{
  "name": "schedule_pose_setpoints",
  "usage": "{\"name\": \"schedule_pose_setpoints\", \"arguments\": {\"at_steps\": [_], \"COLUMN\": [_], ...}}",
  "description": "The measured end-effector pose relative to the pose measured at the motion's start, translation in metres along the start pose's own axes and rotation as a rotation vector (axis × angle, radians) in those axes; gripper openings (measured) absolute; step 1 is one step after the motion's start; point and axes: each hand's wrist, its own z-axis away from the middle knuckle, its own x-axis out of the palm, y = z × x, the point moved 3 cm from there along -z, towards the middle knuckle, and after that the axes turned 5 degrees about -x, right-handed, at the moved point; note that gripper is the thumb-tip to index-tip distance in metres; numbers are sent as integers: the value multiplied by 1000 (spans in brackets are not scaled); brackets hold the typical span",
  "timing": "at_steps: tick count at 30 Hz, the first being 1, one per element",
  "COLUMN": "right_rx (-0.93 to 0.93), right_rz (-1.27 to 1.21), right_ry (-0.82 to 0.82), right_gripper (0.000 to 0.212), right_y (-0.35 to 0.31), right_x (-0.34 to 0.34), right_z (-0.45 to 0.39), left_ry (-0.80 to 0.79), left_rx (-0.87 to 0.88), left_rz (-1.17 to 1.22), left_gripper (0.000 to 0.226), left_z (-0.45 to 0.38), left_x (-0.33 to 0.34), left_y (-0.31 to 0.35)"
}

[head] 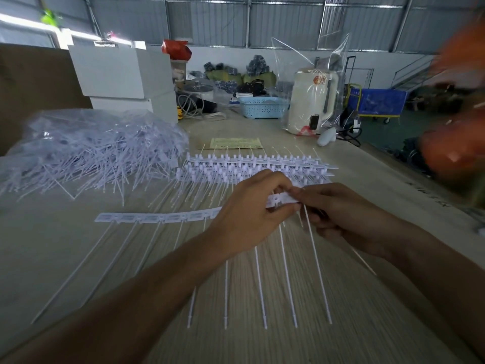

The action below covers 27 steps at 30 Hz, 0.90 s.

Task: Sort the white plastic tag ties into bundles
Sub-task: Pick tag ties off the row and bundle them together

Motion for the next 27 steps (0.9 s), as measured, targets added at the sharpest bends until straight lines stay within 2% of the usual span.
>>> {"name": "schedule_pose_setpoints", "arguments": {"at_steps": [5,12,16,18,23,27], "right_rx": [-14,-14,-189,-296,-454,-535], "right_rz": [-63,-17,301,366,653,972], "right_ry": [126,91,188,202,201,231], "right_gripper": [32,35,37,37,25,22], "right_y": [2,7,2,0,-5,-6], "right_x": [-10,-2,-5,-4,-3,2], "right_z": [-3,-2,-5,-7,-3,2], "left_ry": [-72,-77,-106,-110,-98,-90], "left_rx": [-85,-67,24,54,107,74], "left_rz": [25,-94,-184,-204,-184,-79], "left_gripper": [23,15,14,15,17,30], "left_z": [-3,-3,-2,-2,-4,-5], "left_x": [-5,-9,-7,-5,-4,-4], "left_y": [-9,-14,-14,-14,-13,-15]}}
